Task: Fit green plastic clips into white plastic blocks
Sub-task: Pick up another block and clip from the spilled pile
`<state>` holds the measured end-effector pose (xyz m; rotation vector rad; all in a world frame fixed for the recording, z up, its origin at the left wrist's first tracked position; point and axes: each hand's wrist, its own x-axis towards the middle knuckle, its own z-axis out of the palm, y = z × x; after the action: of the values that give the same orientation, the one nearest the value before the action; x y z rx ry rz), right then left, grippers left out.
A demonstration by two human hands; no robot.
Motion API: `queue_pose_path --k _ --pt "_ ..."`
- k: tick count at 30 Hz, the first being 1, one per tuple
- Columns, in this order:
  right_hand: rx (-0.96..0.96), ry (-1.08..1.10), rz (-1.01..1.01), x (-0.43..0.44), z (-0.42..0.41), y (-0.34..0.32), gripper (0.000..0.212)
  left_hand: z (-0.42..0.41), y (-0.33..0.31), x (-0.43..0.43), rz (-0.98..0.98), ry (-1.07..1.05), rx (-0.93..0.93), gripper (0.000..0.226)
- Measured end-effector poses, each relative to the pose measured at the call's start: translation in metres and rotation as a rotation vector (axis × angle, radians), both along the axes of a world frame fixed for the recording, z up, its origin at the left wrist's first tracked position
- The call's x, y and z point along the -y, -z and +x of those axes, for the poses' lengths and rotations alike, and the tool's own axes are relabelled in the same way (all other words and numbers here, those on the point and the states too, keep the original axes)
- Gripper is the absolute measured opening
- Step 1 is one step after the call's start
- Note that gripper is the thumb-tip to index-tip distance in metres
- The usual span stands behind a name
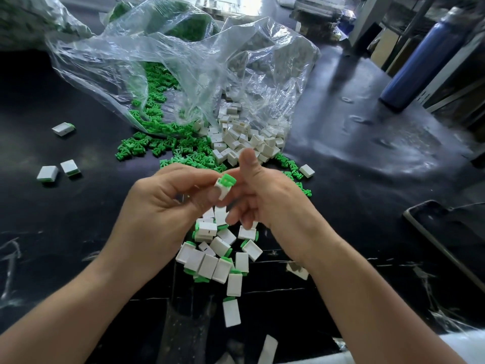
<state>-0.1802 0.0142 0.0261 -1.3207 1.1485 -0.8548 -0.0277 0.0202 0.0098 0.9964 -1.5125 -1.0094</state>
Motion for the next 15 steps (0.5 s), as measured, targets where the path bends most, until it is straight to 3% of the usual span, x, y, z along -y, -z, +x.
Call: queue_pose_path --k 4,9,15 --pt "0.132 -0.153 0.183 -0.0010 0.0021 -0.0023 0.050 0.0020 0.0060 0.0014 -0.095 -0.021 0.125 0.026" --pt "0.243 -0.219 0.267 -0.0027 0.0021 -0.0029 0.047 -0.0016 0.0048 0.0006 -0.143 -0.064 0.201 0.019" --pt "0.268 -0.195 0.278 -0.0052 0.0047 -0.0034 0.044 -0.0047 0.0021 -0.0036 -0.021 0.121 -0.002 0.021"
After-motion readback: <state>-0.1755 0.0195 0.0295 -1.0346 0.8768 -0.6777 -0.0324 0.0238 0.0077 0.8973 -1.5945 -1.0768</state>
